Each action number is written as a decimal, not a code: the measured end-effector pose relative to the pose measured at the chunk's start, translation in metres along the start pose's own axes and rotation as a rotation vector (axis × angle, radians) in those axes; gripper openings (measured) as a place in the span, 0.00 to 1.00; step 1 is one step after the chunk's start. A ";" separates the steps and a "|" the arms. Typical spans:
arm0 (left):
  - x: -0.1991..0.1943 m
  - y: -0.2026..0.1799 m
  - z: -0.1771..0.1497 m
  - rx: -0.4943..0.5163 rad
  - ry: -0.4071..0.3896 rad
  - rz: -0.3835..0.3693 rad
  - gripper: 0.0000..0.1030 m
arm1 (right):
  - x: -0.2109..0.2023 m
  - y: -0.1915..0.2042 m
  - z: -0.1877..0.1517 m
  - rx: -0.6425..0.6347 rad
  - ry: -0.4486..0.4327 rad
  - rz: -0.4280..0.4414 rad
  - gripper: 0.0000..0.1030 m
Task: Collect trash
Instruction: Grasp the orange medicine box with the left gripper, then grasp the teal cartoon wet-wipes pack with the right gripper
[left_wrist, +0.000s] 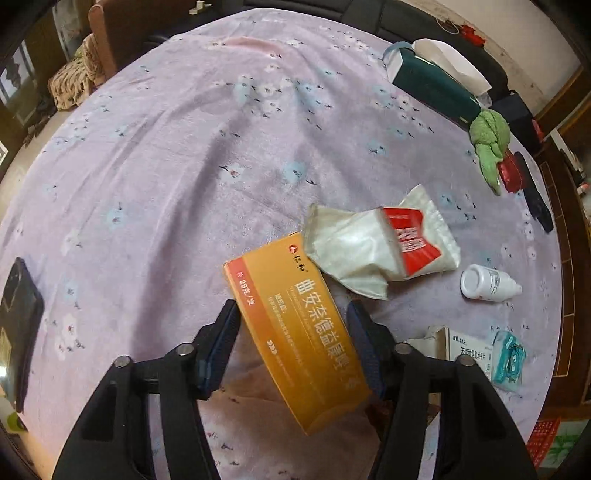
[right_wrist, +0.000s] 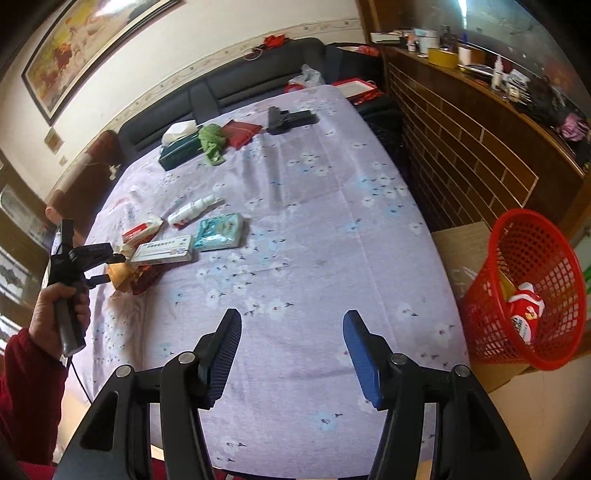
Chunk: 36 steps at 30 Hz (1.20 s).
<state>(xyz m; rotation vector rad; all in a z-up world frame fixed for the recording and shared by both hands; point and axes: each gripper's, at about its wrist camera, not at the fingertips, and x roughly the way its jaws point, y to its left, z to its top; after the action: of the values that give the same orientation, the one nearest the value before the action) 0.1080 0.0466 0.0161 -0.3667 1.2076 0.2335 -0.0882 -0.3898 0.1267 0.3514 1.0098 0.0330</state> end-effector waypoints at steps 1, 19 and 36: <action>-0.001 0.000 -0.002 0.009 -0.008 0.005 0.56 | -0.001 -0.002 -0.001 0.005 0.000 -0.002 0.60; -0.049 0.001 -0.104 0.299 -0.007 -0.040 0.54 | 0.078 0.073 0.057 -0.179 0.116 0.144 0.60; -0.043 0.005 -0.133 0.351 0.047 -0.044 0.53 | 0.236 0.122 0.131 -0.244 0.250 0.184 0.59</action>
<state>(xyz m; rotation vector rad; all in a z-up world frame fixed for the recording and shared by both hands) -0.0234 -0.0011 0.0145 -0.0928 1.2579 -0.0268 0.1639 -0.2658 0.0329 0.2187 1.2035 0.3708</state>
